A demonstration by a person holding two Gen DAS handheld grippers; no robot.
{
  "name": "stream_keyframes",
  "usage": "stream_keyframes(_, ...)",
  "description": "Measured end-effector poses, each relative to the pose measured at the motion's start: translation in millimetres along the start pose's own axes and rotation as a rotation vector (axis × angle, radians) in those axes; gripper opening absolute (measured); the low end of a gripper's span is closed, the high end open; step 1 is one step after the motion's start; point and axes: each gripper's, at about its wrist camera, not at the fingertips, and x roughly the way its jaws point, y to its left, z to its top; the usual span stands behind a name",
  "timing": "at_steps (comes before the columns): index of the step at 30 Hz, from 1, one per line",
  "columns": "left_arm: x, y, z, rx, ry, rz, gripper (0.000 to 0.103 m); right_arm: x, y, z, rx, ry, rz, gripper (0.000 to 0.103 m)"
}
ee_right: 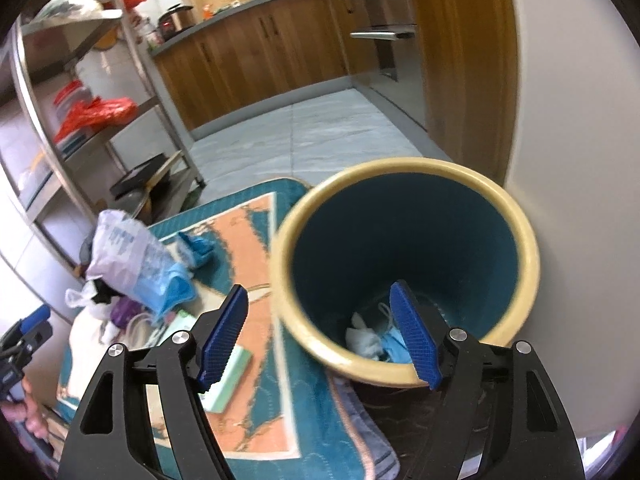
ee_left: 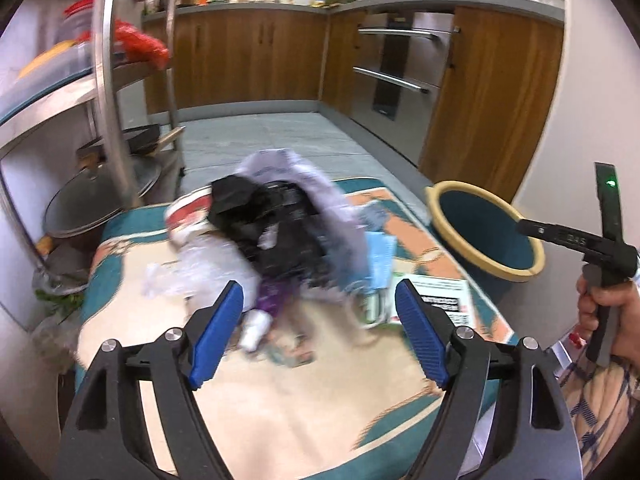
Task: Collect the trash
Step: 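Return to the stool and grasp the white wipes packet with the right tool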
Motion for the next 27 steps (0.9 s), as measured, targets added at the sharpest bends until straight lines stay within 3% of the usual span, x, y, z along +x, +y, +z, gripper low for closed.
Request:
stream_keyframes(12, 5.3, 68.6, -21.9, -0.241, 0.009, 0.146, 0.077, 7.8, 108.3, 6.4, -0.240, 0.024, 0.091, 0.075)
stream_keyframes(19, 4.7, 86.3, -25.2, -0.302, 0.010, 0.162, 0.077, 31.9, 184.9, 15.8, -0.390, 0.034, 0.144, 0.074)
stream_keyframes(27, 7.6, 94.5, -24.7, -0.347, 0.022, 0.147, 0.077, 72.7, 232.4, 9.9, -0.538, 0.086, 0.122, 0.074)
